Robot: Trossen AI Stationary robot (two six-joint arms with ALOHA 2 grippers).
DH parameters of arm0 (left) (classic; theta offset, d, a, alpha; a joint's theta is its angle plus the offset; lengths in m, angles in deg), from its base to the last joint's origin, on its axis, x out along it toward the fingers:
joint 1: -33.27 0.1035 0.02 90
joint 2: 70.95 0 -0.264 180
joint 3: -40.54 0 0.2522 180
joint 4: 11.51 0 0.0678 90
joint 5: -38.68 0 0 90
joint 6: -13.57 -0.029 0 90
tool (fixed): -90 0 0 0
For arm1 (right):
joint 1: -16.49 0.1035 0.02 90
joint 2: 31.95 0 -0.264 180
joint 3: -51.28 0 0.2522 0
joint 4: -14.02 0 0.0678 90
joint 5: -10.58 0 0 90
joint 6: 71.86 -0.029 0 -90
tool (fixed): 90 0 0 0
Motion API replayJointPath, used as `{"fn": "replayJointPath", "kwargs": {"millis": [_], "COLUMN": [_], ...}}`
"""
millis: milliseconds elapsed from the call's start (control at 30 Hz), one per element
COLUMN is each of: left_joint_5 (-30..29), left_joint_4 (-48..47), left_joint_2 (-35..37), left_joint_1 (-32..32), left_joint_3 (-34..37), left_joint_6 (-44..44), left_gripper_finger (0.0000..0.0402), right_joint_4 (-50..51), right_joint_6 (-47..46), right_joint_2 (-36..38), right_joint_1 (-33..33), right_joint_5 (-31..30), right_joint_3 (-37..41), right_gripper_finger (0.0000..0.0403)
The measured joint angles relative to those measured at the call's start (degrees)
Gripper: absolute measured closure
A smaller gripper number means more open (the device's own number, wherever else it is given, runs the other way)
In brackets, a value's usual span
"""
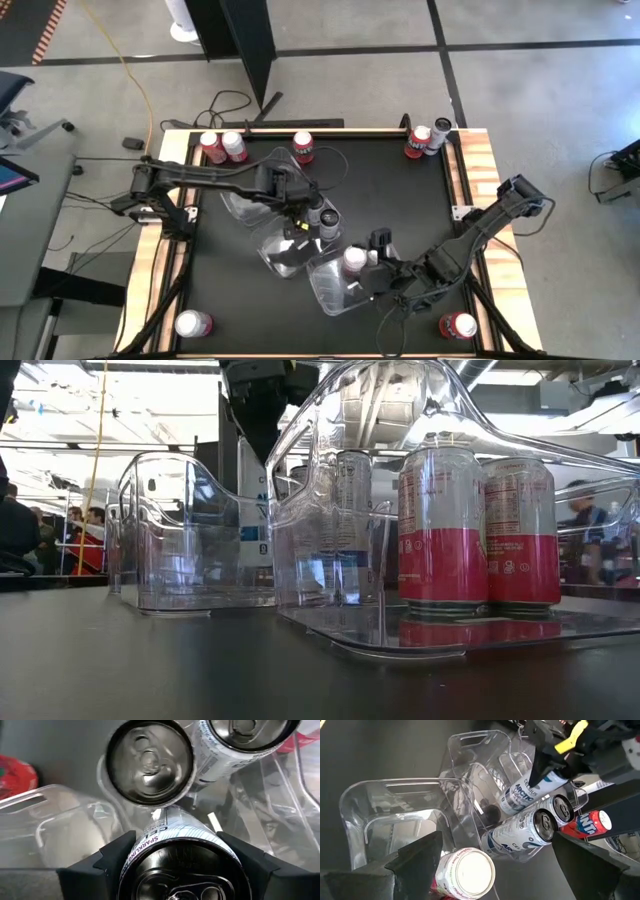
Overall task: Sort soda cans
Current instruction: Put the bottom white soda can in the center transparent bin
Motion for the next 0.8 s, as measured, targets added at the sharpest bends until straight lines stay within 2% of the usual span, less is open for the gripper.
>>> {"fn": "replayJointPath", "kwargs": {"millis": [367,667,800], "left_joint_5": [0.1,-0.2,-0.6], "left_joint_4": [6.0,8.2,9.2], "left_joint_2": [0.0,0.2,0.1], "left_joint_1": [0.8,0.8,0.8], "left_joint_3": [6.3,7.5,7.5], "left_joint_6": [-0.5,-2.1,-3.5], "left_gripper_finger": [0.0156,0.0156,0.0130], "right_joint_4": [0.0,0.0,0.0], "right_joint_6": [-0.4,-0.9,-1.3], "right_joint_2": [0.0,0.0,0.0], "right_joint_1": [-0.1,-0.1,-0.1], "right_joint_5": [0.0,0.0,0.0], "right_joint_3": [0.0,0.0,0.0], "right_gripper_finger": [0.0007,0.0007,0.0007]}}
